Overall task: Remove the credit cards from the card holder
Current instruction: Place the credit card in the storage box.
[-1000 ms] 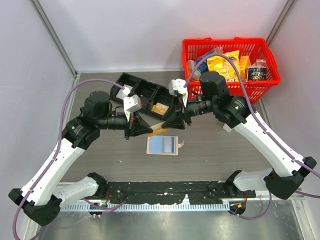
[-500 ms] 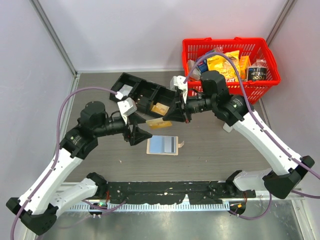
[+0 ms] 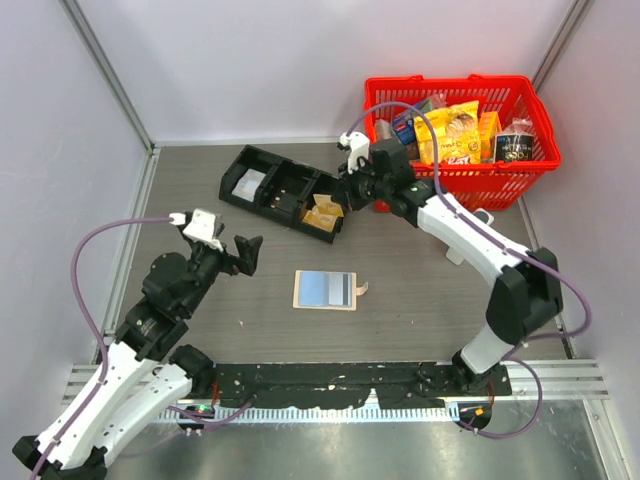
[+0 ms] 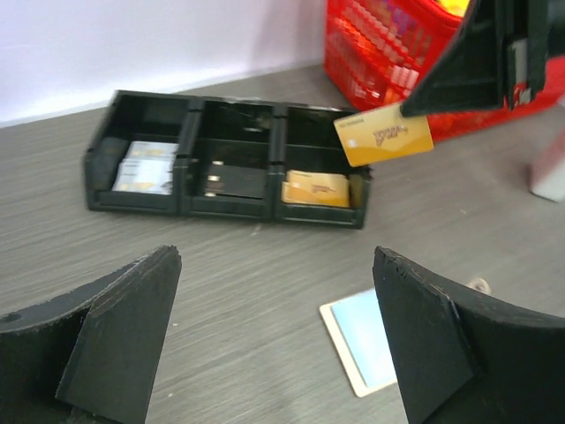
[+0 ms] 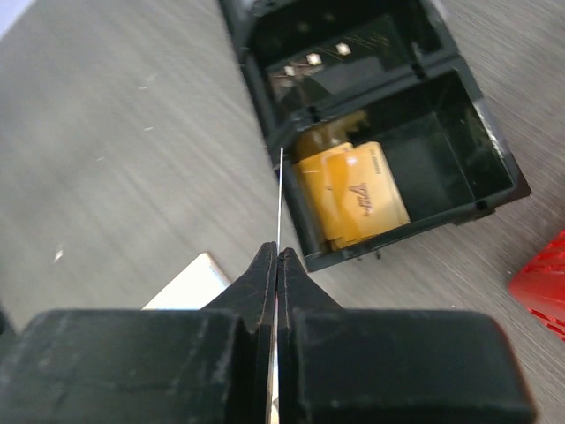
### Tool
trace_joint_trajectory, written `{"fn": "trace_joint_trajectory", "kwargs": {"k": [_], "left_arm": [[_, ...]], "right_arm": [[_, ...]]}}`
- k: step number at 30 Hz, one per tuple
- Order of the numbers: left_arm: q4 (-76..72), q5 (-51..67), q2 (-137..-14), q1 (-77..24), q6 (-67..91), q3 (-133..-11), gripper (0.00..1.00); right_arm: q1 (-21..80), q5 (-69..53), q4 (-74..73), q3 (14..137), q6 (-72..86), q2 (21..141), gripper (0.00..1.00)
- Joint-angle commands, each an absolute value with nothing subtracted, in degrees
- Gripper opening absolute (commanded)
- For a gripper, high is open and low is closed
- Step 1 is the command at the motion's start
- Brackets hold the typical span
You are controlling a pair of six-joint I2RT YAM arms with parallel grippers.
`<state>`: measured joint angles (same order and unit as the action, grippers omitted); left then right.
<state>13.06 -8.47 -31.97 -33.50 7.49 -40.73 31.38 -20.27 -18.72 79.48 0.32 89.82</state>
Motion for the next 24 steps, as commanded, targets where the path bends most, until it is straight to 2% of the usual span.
{"fn": "trace_joint_trajectory", "kwargs": {"k": [1,8,17,21,24], "left_arm": [[4.5,-21.1,-28.3,-33.3,5.7,-38.4,0.95],[2.7,-24.6,-25.3,-33.3,4.7,-36.2,0.95],[3.0,-19.3,-26.1,-33.3,6.3,-36.2,0.93],[3.3,-17.1,-26.9,-33.3,7.5,-36.6,0.92],[5.2,-14.7,-29.3,-33.2,9.1,-38.2,0.91]], "right_arm": [[30.3,-12.5,-8.1,79.7,5.0,96.1,0.01],[29.6,-14.9,-3.0,84.2,12.2,106.6,0.01],[27.8,-22.1,4.8,83.8,22.7,113.6,0.03],[26.9,-17.9,0.4,85.3,21.9,112.9,0.28],[27.0,-13.8,-5.8,87.0,19.4,110.0,0.37]]}}
